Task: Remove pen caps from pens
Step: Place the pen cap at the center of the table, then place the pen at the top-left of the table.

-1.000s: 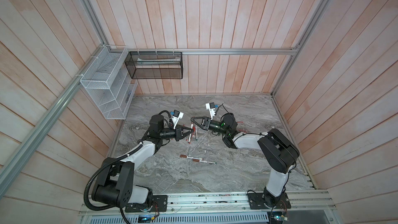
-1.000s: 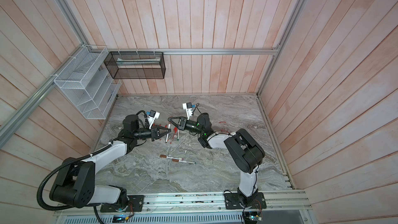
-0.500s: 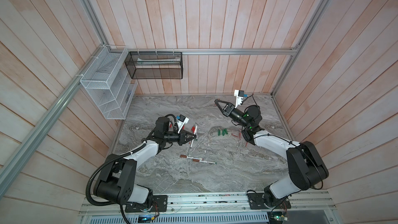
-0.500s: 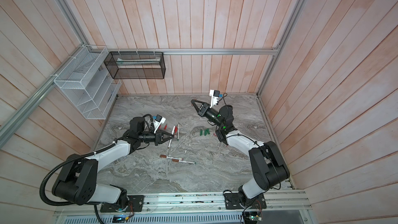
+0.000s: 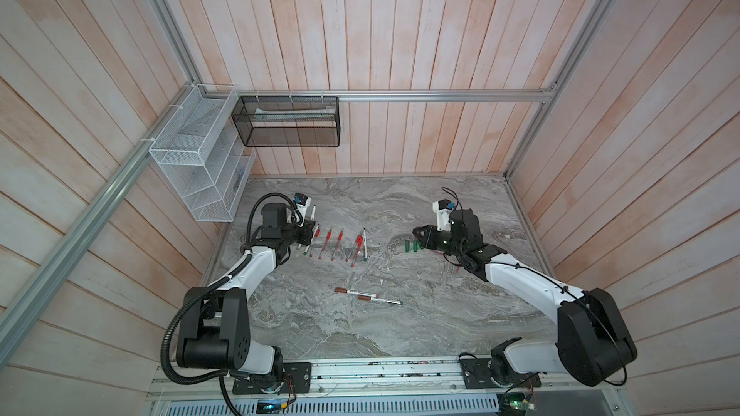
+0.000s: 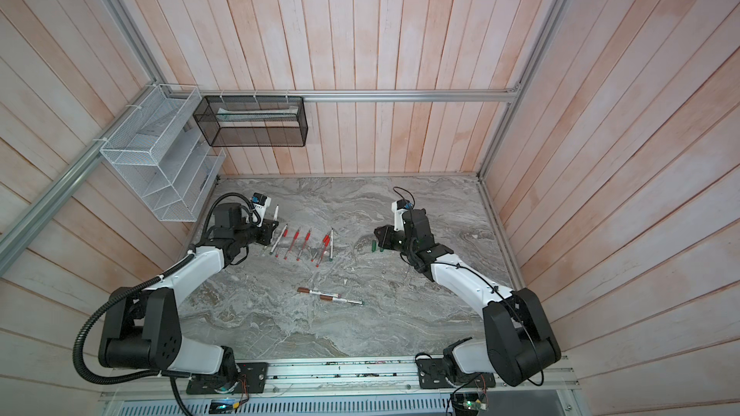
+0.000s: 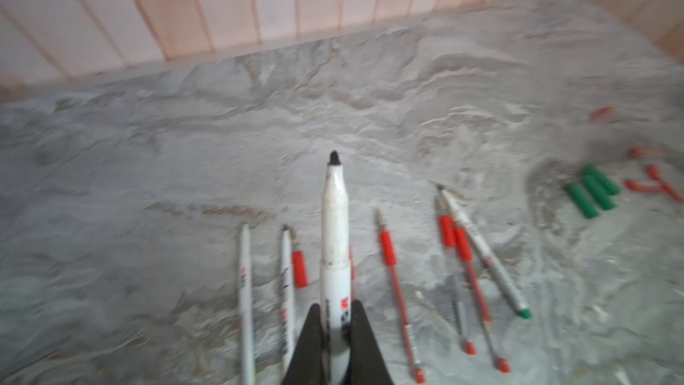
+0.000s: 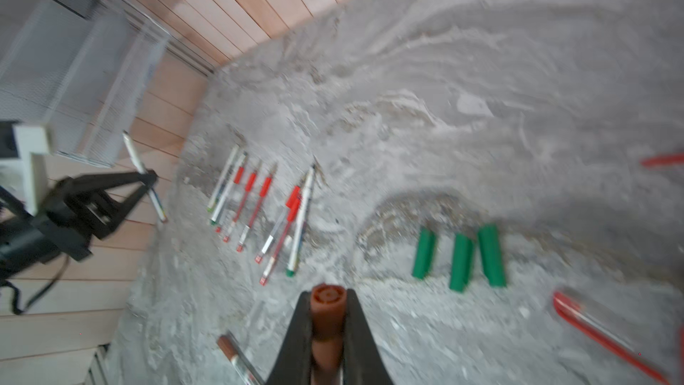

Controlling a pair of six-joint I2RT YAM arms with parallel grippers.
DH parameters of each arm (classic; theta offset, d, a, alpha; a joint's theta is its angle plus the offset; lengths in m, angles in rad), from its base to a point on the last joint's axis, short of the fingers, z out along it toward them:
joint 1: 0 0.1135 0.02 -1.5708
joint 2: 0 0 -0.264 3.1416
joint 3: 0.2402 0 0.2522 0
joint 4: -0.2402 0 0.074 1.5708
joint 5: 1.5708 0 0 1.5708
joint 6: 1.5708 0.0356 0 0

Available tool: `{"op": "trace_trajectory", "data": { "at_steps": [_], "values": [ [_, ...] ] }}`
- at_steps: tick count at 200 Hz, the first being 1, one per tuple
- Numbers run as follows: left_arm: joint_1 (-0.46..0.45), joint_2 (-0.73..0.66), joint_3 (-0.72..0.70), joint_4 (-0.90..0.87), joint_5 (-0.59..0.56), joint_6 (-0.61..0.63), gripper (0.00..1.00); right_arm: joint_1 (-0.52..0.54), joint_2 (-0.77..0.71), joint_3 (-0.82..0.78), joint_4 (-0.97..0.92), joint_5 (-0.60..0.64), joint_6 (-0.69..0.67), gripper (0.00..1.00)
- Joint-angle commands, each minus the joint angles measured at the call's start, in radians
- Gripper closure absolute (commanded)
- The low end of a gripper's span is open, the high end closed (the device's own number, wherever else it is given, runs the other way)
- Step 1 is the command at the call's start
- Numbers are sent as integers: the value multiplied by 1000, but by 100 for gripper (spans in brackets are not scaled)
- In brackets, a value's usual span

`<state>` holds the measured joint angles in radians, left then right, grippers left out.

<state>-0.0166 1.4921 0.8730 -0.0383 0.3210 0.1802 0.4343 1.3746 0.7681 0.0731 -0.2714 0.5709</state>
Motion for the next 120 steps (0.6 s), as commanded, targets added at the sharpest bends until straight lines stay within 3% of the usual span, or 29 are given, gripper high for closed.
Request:
{"op": "trace_trajectory", "data": {
  "at_steps": [1, 55, 91, 120],
  "values": [
    [34, 39, 44, -44, -158, 77, 100, -11, 8, -22, -183, 48, -93, 100],
    [60, 144, 76, -48, -291, 154, 100, -14, 109, -40, -209, 13, -141, 100],
    [101, 241, 164, -89, -372, 154, 100, -14, 163, -34, -230, 60, -161, 100],
    [113, 278, 166, -86, -331, 139, 100, -13, 200, -26, -223, 79, -170, 99]
  ]
}}
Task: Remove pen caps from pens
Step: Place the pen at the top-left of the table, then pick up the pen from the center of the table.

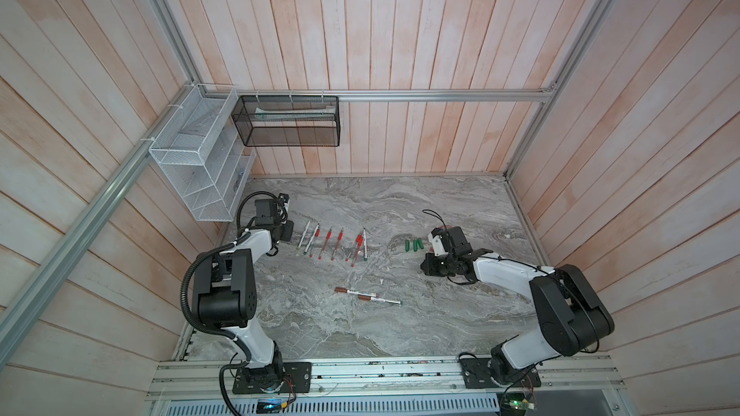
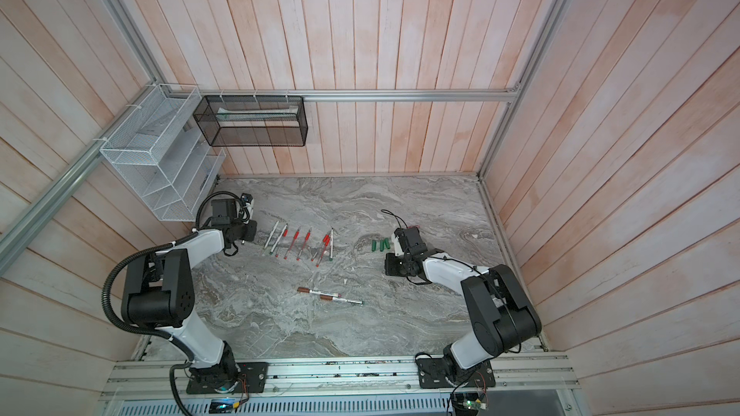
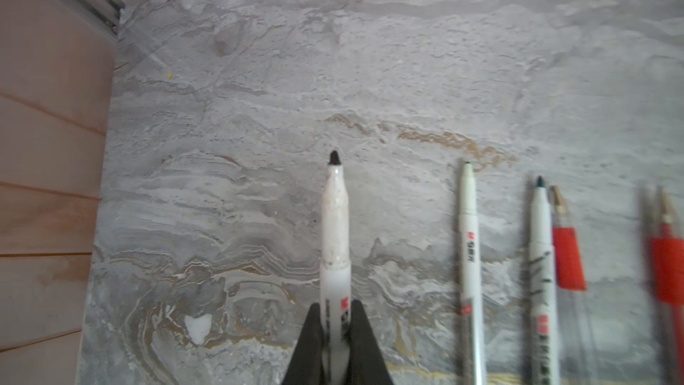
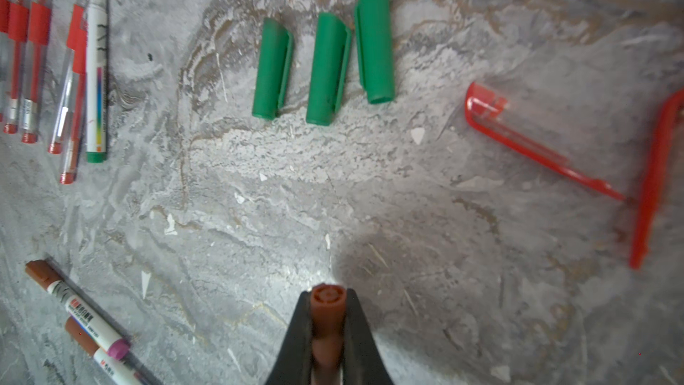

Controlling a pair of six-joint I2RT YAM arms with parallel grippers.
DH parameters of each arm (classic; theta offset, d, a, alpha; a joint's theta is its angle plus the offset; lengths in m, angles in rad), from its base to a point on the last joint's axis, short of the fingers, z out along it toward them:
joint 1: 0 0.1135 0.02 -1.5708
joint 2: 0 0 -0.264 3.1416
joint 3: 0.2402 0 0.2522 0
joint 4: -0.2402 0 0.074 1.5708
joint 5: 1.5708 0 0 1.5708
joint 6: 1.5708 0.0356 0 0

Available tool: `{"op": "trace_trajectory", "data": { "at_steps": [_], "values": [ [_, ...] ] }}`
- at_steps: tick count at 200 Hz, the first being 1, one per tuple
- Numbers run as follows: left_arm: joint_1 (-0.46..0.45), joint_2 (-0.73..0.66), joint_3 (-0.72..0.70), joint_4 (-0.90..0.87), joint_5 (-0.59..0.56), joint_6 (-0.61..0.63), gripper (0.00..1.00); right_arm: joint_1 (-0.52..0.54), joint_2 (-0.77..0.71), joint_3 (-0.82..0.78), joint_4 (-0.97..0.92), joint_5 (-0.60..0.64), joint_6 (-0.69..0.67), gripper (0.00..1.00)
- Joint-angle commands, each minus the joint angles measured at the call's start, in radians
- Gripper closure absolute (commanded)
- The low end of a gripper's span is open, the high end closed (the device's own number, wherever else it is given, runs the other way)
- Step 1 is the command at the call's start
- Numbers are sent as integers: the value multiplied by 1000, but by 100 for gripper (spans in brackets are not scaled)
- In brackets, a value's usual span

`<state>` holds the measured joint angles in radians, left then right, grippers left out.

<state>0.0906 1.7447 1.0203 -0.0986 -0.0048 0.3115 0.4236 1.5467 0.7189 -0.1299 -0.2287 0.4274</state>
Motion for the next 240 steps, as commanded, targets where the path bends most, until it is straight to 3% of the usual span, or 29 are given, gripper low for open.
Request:
{"op": "trace_trajectory", "data": {
  "at_steps": [1, 43, 90, 127, 168, 180, 196, 216, 240],
  "values": [
    [6, 26, 18, -27, -4, 7, 100, -3, 30, 24, -20, 38, -27, 99],
    [6, 77, 46, -57, 10, 2, 100, -3, 71, 51, -49, 72, -48, 81],
    [5, 135, 101, -107, 71, -48, 99, -5, -25, 62, -76, 106, -76, 58],
    [-4, 141, 101, -115, 107, -61, 91, 21, -131, 54, -24, 31, -116, 52],
    [-6, 131, 109, -118, 134, -77, 75, 221, -140, 115, 15, 90, -199, 48],
    [-6, 109, 102, -117, 141, -89, 72, 283, -125, 125, 49, 49, -226, 47],
    [-6, 61, 77, -96, 153, -97, 67, 361, -80, 169, 42, -1, -286, 47],
    [-8, -23, 42, -74, 155, -98, 64, 446, 8, 281, -39, 29, -342, 47],
    [-7, -164, -42, -13, 178, -102, 53, 517, 123, 411, -133, 83, -410, 47]
  ]
}}
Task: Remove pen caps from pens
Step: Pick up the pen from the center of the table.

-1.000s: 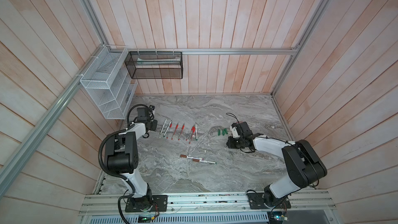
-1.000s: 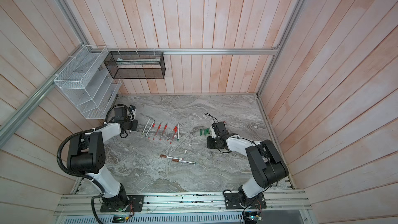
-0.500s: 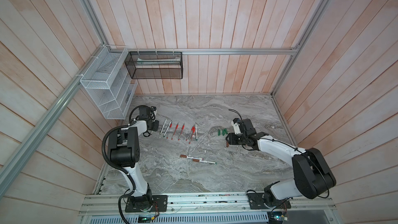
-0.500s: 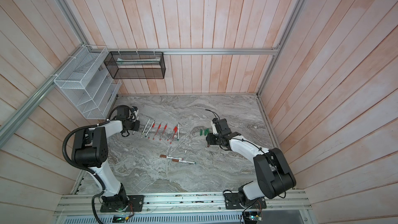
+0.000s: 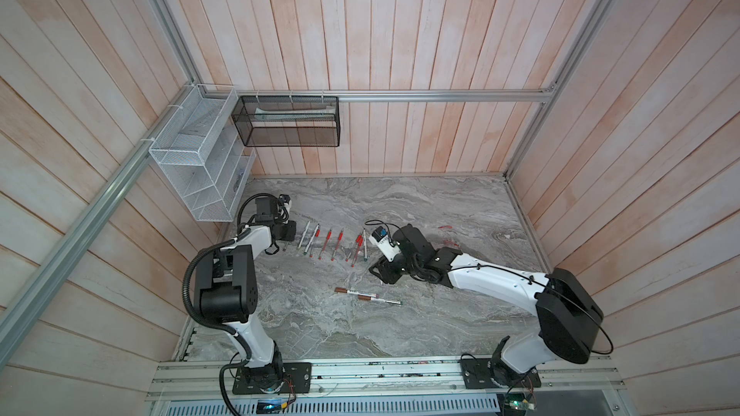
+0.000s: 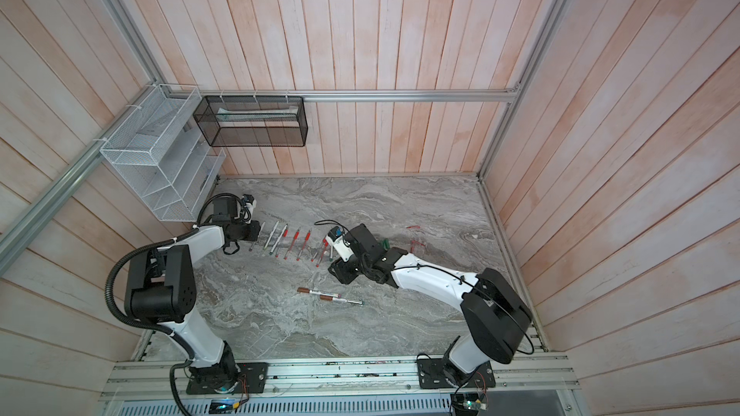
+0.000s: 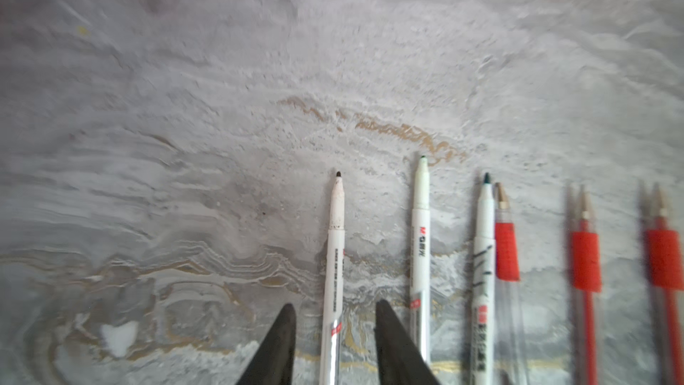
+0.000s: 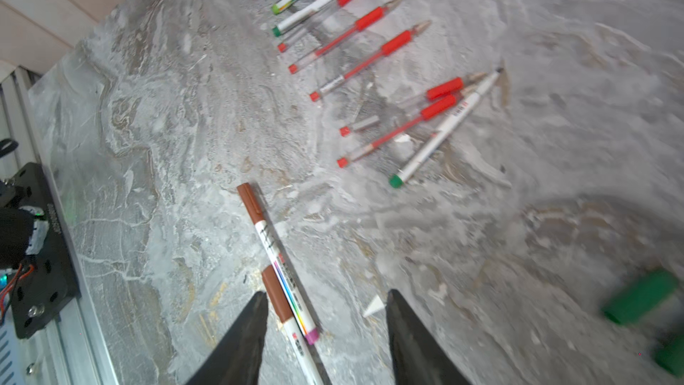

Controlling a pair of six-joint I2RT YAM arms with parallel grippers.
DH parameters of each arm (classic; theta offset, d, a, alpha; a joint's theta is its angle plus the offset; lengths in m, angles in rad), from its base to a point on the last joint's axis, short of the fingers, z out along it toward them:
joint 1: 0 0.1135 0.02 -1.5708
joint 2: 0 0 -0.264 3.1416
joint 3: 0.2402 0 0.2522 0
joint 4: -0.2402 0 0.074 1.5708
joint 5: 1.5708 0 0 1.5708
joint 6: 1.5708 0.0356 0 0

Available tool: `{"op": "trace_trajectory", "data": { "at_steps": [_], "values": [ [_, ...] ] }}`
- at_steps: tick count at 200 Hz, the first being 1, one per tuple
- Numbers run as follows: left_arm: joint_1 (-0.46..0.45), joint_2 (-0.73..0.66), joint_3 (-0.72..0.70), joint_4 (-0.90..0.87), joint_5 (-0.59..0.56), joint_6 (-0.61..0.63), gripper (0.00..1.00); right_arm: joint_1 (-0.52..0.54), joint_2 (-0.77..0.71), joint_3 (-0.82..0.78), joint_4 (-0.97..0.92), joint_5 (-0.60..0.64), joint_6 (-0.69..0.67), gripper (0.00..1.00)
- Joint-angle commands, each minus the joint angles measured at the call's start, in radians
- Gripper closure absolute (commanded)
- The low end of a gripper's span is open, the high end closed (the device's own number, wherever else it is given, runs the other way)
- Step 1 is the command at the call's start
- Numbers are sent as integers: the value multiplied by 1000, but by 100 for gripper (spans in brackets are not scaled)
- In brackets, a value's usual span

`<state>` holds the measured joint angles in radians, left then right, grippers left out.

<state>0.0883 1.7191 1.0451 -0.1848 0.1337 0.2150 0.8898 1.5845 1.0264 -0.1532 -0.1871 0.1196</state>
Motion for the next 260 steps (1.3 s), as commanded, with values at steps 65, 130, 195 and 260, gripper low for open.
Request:
{"op": "trace_trajectory", "data": {
  "at_steps": [65, 130, 195, 260],
  "values": [
    [32, -420, -269, 219, 238, -105, 19, 160, 367, 385, -327, 82, -215, 47],
    [97, -457, -290, 261, 322, -264, 10, 164, 534, 569, -523, 113, -250, 50],
    [112, -454, -285, 257, 338, -283, 10, 164, 567, 589, -560, 78, -288, 58],
    [129, -455, -289, 266, 355, -317, 10, 154, 618, 598, -534, 86, -317, 75]
  ]
}}
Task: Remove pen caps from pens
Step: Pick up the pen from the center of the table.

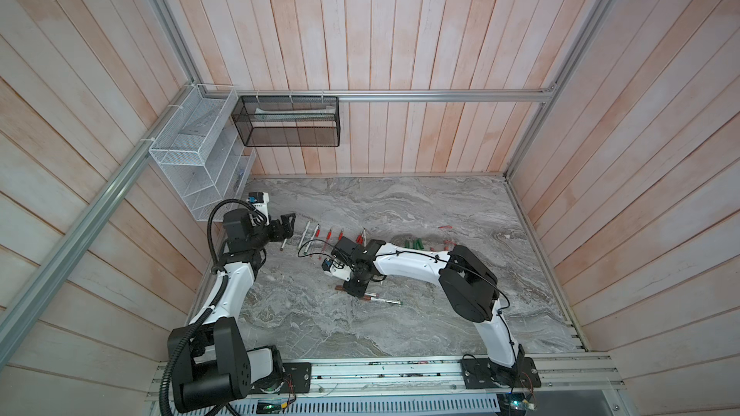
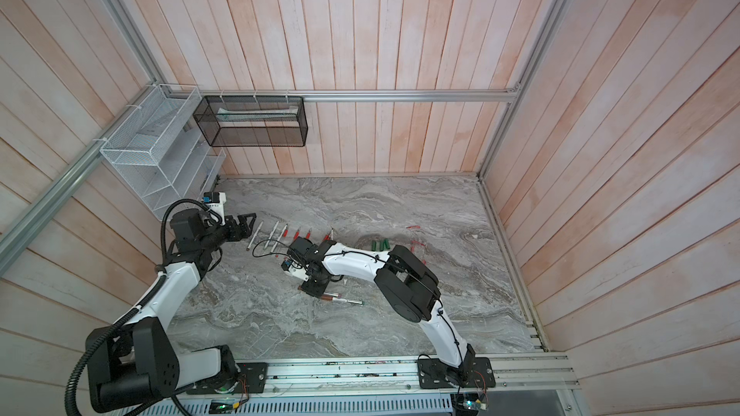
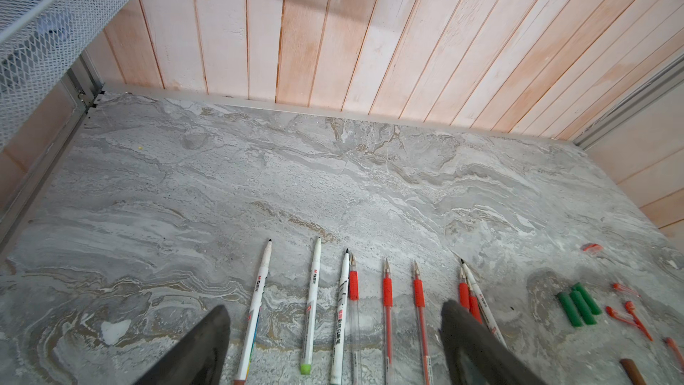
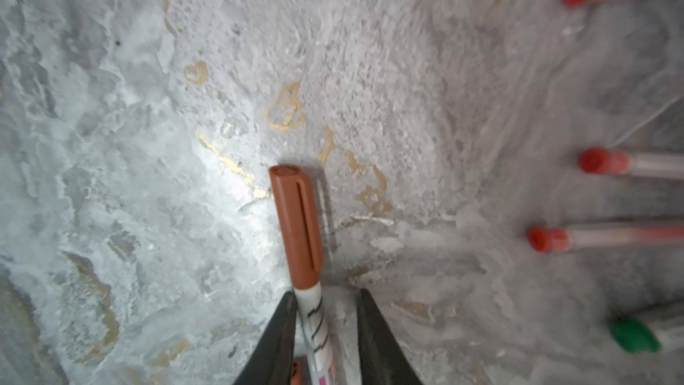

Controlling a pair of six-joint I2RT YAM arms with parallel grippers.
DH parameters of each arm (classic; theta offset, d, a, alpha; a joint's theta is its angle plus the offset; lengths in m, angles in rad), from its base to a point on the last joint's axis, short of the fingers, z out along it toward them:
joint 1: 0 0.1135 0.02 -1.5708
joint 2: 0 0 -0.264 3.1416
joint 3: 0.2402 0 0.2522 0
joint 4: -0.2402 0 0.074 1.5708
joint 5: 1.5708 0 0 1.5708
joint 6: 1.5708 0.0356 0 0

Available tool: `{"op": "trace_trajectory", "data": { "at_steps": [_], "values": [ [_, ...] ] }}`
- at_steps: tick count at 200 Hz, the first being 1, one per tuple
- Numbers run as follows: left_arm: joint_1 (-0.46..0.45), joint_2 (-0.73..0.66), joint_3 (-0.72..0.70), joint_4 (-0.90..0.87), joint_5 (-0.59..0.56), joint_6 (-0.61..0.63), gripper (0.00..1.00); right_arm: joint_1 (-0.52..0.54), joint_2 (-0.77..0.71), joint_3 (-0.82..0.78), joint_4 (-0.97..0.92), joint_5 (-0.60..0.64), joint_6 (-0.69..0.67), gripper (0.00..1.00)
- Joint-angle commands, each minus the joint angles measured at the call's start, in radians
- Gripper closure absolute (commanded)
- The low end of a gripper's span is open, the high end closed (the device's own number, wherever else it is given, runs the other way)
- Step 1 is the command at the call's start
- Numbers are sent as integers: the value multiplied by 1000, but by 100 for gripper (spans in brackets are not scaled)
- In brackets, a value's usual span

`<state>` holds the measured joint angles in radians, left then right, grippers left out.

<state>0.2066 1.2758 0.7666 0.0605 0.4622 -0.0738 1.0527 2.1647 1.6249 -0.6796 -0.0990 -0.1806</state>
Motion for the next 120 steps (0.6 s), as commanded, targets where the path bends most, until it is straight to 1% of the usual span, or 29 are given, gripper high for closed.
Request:
{"op": "trace_trajectory", "data": {
  "at_steps": [1, 30, 52, 71, 92, 106, 120],
  "values": [
    [11, -12, -11, 22, 26, -28, 10, -10, 39, -1, -5, -3, -18, 75],
    [14, -10, 2, 5, 31, -41, 10, -42, 47, 21, -10, -5, -23, 86],
    [17, -6, -10, 29, 32, -37, 10, -65, 20, 19, 12, -2, -42, 96],
    [19, -6, -13, 26, 37, -37, 10, -94, -28, 32, 17, -13, -32, 98],
    [21, -11, -24, 39, 77, -35, 10, -135, -131, 3, 73, -52, -9, 99],
    [22, -11, -29, 60, 134, -54, 10, -173, -217, -41, 149, -89, 31, 100],
    [21, -12, -24, 72, 205, -103, 10, -221, -299, -88, 241, -122, 106, 100]
  ]
}}
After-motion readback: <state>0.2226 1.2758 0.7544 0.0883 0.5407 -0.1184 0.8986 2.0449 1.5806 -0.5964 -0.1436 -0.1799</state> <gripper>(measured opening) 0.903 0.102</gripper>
